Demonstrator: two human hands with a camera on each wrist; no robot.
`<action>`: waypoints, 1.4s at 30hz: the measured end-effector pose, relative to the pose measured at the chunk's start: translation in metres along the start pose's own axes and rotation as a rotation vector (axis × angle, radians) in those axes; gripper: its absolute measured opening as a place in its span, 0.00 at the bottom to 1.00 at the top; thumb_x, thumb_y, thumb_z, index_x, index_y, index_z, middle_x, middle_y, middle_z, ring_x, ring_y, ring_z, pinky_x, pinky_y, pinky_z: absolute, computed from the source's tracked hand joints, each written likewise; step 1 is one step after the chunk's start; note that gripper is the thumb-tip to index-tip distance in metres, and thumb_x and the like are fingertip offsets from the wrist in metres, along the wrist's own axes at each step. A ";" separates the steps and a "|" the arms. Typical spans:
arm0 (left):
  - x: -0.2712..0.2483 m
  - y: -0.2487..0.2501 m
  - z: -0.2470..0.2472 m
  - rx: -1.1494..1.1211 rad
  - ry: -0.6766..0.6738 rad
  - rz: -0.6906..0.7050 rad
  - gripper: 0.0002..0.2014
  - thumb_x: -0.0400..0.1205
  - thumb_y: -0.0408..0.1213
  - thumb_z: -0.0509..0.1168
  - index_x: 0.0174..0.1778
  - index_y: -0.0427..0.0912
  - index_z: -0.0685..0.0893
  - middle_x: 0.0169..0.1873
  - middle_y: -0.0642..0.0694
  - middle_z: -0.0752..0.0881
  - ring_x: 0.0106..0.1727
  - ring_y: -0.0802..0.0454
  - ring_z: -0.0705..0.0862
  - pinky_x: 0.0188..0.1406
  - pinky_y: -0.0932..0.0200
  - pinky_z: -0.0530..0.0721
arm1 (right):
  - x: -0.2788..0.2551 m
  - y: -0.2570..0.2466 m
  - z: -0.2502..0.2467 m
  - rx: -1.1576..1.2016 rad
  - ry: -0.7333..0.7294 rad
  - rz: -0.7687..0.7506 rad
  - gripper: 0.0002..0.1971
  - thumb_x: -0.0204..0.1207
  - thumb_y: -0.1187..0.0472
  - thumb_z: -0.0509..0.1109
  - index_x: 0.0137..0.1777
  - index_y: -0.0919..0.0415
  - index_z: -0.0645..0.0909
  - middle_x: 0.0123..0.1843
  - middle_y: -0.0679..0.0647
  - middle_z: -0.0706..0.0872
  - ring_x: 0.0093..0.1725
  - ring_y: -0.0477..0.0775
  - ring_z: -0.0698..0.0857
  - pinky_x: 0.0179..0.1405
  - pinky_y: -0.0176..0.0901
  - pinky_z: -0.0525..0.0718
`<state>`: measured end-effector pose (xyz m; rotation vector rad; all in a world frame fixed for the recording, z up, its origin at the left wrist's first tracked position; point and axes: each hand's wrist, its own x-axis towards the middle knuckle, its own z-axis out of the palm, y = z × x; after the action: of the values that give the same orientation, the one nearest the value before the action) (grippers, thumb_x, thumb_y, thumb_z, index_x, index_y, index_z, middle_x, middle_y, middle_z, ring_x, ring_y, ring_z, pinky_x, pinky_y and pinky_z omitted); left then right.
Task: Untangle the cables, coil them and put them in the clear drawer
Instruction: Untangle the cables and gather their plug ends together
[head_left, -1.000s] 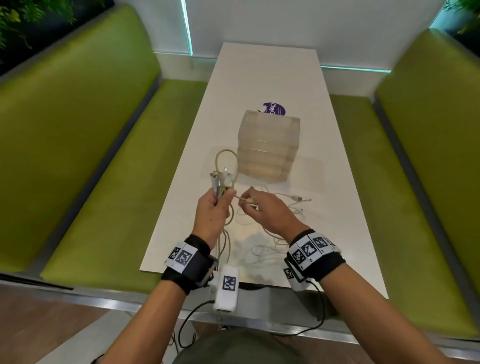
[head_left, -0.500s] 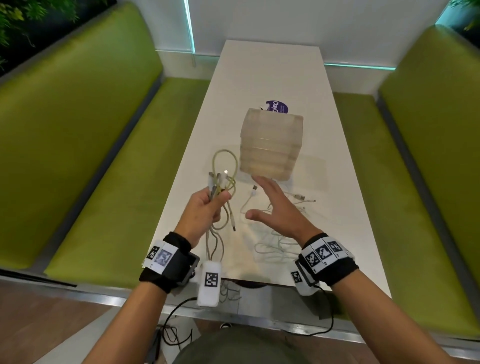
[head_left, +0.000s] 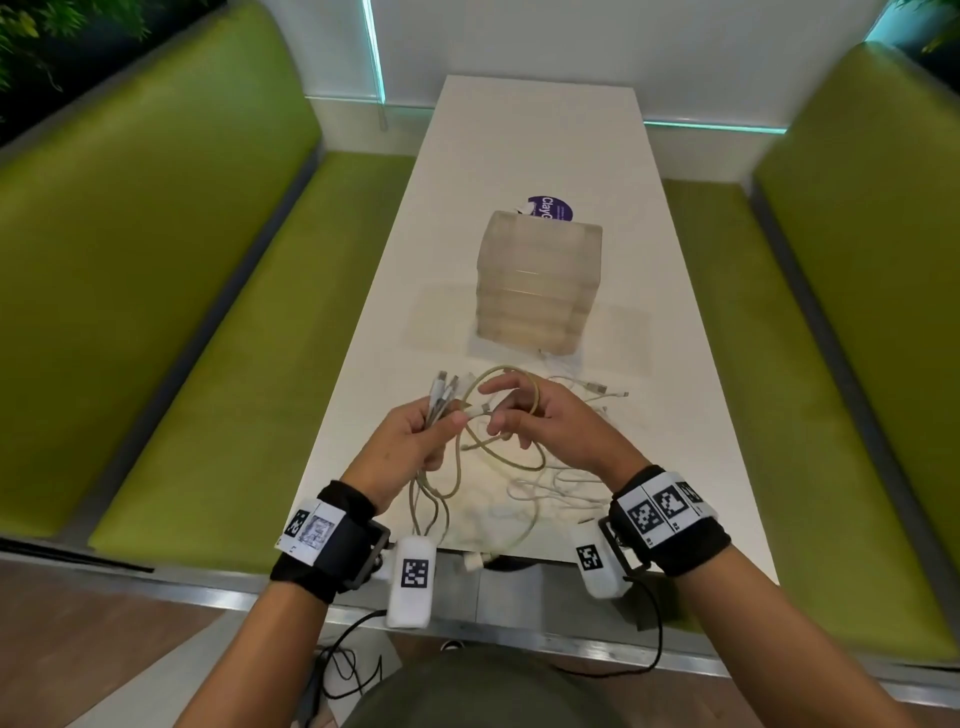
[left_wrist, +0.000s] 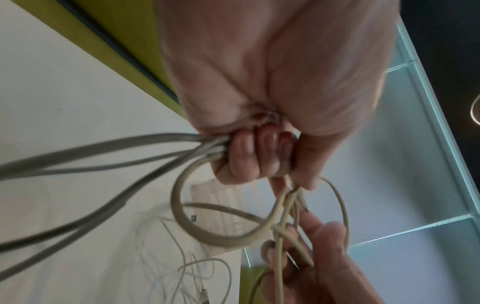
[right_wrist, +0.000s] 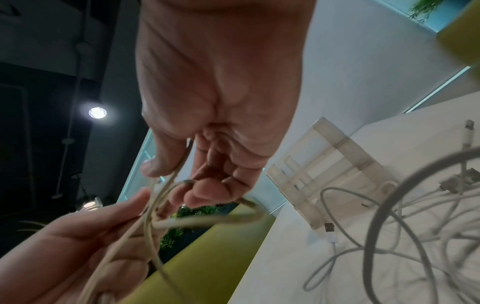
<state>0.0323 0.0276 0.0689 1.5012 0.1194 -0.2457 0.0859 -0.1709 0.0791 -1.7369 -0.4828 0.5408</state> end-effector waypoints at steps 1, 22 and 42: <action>0.000 -0.001 0.000 -0.011 0.031 0.011 0.12 0.79 0.39 0.67 0.48 0.32 0.81 0.22 0.56 0.68 0.23 0.58 0.62 0.22 0.66 0.64 | -0.001 0.003 0.002 0.011 -0.007 0.021 0.13 0.77 0.65 0.72 0.61 0.59 0.80 0.40 0.49 0.87 0.41 0.48 0.84 0.36 0.40 0.80; 0.006 0.013 -0.006 -0.276 0.247 0.148 0.11 0.87 0.35 0.57 0.41 0.39 0.80 0.20 0.55 0.63 0.22 0.57 0.59 0.24 0.61 0.57 | -0.043 0.061 0.048 -0.590 -0.455 0.163 0.13 0.75 0.51 0.73 0.55 0.56 0.85 0.58 0.55 0.80 0.58 0.53 0.78 0.59 0.53 0.78; 0.014 0.023 0.000 -0.384 0.228 0.164 0.13 0.87 0.37 0.56 0.38 0.41 0.77 0.21 0.55 0.62 0.22 0.58 0.58 0.22 0.63 0.57 | -0.048 0.069 0.023 -0.518 -0.474 0.395 0.27 0.74 0.55 0.74 0.73 0.47 0.72 0.63 0.48 0.84 0.59 0.47 0.82 0.62 0.44 0.78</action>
<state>0.0510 0.0274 0.0881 1.1443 0.2121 0.0800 0.0360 -0.1961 0.0120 -2.2224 -0.6542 1.2082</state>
